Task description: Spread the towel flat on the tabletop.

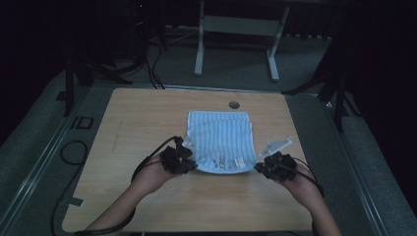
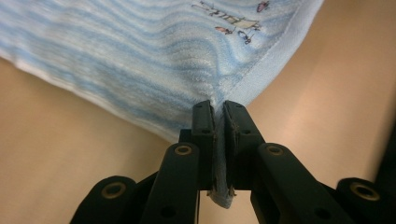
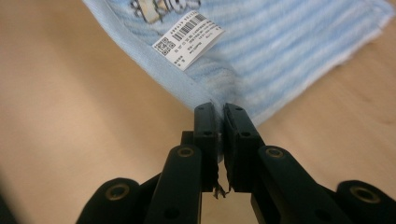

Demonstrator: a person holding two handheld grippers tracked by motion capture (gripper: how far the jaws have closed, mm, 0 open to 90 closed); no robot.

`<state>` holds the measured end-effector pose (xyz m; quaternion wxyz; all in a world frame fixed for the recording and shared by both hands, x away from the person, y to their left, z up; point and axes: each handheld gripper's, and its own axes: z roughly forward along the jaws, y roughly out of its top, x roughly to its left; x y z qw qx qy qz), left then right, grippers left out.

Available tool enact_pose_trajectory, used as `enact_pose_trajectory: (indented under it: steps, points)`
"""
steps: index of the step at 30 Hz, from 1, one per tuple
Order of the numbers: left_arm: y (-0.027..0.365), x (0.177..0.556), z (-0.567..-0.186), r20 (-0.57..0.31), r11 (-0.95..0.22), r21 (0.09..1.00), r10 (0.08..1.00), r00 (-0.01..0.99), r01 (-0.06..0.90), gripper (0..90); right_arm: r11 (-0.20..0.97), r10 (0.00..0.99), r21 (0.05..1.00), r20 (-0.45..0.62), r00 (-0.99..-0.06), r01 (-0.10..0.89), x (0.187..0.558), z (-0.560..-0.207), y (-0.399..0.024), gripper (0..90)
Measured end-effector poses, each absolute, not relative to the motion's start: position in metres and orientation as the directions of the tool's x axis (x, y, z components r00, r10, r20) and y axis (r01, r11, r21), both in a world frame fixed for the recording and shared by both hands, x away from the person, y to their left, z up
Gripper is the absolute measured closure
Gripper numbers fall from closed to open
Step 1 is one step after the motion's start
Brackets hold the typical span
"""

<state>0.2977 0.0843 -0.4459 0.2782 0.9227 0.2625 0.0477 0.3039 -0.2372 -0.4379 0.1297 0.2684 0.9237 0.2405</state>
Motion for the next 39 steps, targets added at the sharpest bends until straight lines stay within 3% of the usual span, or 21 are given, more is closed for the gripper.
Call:
enact_pose_trajectory:
  steps: [5,8,11,13,15,17,18,20,21,23,24,29,34,39]
  points:
    - [0.085,0.259,-0.458,-0.113,-0.730,0.521,0.455,0.883,0.443,81.6,0.764,0.506,0.506,-0.085,-0.858,0.400,0.251,-0.444,-0.242,84.0]
    - [0.081,0.240,-0.470,-0.202,-0.743,0.501,0.397,0.895,0.443,76.8,0.781,0.486,0.487,-0.084,-0.870,0.390,0.228,-0.450,-0.245,82.3]
    - [0.079,0.228,-0.476,-0.270,-0.746,0.494,0.358,0.894,0.448,64.2,0.771,0.491,0.483,-0.034,-0.870,0.416,0.217,-0.457,-0.253,70.0]
    - [0.081,0.229,-0.476,-0.277,-0.745,0.492,0.355,0.893,0.449,56.1,0.754,0.518,0.484,-0.024,-0.855,0.444,0.218,-0.459,-0.260,65.5]
    - [0.083,0.235,-0.478,-0.221,-0.756,0.480,0.388,0.895,0.446,56.0,0.741,0.540,0.490,-0.026,-0.841,0.460,0.225,-0.461,-0.266,67.3]
    - [0.085,0.246,-0.480,-0.189,-0.762,0.465,0.412,0.891,0.451,56.3,0.736,0.560,0.486,-0.046,-0.827,0.471,0.234,-0.463,-0.269,74.9]
    - [0.087,0.252,-0.481,-0.184,-0.753,0.470,0.427,0.885,0.461,60.0,0.734,0.565,0.487,-0.053,-0.823,0.473,0.240,-0.464,-0.270,82.5]
    - [0.090,0.266,-0.482,-0.170,-0.746,0.465,0.453,0.875,0.477,63.9,0.721,0.582,0.494,-0.051,-0.811,0.486,0.253,-0.467,-0.271,89.8]
    - [0.091,0.274,-0.483,-0.152,-0.746,0.464,0.465,0.872,0.479,72.6,0.715,0.587,0.496,-0.044,-0.808,0.493,0.262,-0.469,-0.271,89.8]
    - [0.092,0.290,-0.483,-0.118,-0.740,0.458,0.499,0.858,0.493,73.3,0.710,0.599,0.493,-0.048,-0.800,0.502,0.278,-0.472,-0.268,90.0]
    - [0.092,0.296,-0.483,-0.095,-0.741,0.456,0.511,0.855,0.493,78.6,0.716,0.599,0.485,-0.058,-0.799,0.502,0.289,-0.473,-0.265,90.0]
    - [0.091,0.342,-0.481,-0.075,-0.688,0.482,0.585,0.808,0.543,88.5,0.702,0.640,0.493,-0.118,-0.759,0.515,0.349,-0.466,-0.252,90.0]
    - [0.087,0.384,-0.480,-0.035,-0.627,0.516,0.666,0.746,0.584,88.6,0.665,0.689,0.530,-0.164,-0.706,0.526,0.408,-0.465,-0.238,90.0]
    - [0.065,0.386,-0.494,-0.063,-0.653,0.480,0.641,0.765,0.586,88.5,0.650,0.720,0.508,-0.174,-0.672,0.565,0.461,-0.483,-0.219,90.0]
